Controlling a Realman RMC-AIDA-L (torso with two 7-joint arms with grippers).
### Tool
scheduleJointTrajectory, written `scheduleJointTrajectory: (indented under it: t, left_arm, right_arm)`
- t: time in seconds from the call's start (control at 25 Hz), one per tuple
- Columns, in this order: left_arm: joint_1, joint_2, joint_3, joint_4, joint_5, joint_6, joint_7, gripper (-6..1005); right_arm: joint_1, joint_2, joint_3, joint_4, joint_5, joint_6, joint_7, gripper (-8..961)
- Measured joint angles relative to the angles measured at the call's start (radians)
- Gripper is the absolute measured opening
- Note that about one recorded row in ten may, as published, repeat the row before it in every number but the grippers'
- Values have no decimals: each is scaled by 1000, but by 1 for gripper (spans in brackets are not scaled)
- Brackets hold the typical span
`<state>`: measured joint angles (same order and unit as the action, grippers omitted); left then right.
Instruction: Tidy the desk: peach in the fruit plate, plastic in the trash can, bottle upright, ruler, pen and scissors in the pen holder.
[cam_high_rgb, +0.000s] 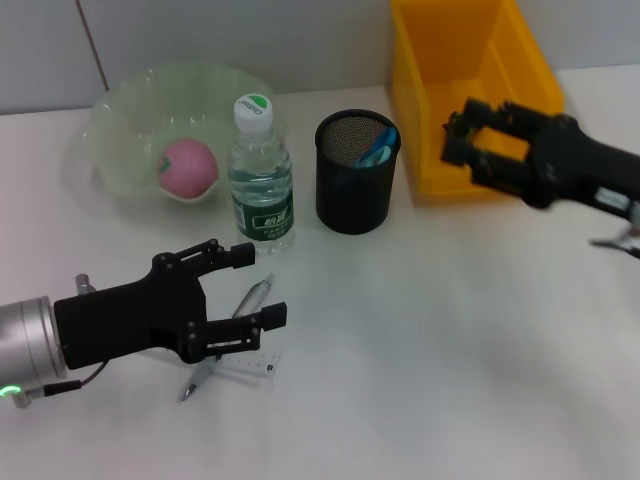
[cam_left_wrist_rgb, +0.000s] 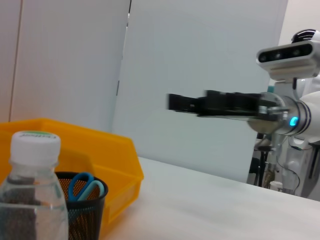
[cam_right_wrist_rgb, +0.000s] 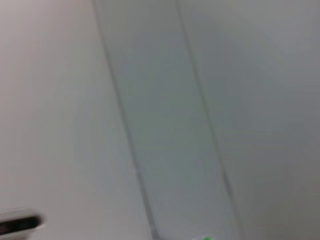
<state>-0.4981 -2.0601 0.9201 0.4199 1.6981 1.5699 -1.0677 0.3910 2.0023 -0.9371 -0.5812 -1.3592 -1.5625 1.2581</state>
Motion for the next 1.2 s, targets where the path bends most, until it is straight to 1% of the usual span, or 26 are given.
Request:
scheduleJointTrajectory:
  t: [0.08,0.16,0.24,0.32,0.44,0.6,0.68,1.0,1.2]
  left_arm:
    - [1,2,1,12,1,8,-6,800]
    - [3,7,2,26,2,24,-15,800]
    - [5,11,2,39,3,38,-23,799]
    - [7,14,2,53,8,50,-32,799]
    - [7,20,3,68,30,54,-47,798]
    - [7,23,4,96,63,62,-78,797]
    - [8,25,3,113,73,70,-90,797]
    - [12,34,3,184,118,108,-139,795]
    - [5,41,3,200,126,125,-160,794]
  right_arm:
    - [-16,-20,0,1,-27,-61,5,684]
    - [-24,-35,0,-1,-63,-103,11,684]
    - [-28,-46,0,0,-102,-129,12,684]
    - [-29,-51,0,2,-150,-141,13,684]
    - [-25,-52,1,0,-242,-148,21,684]
    - [-11,-46,0,-5,-369,-151,54,684]
    - [-7,-43,-1,-7,-408,-155,61,685]
    - [-11,-41,-4,-9,-457,-160,61,685]
    - [-8,-29,-2,-17,-498,-141,54,685]
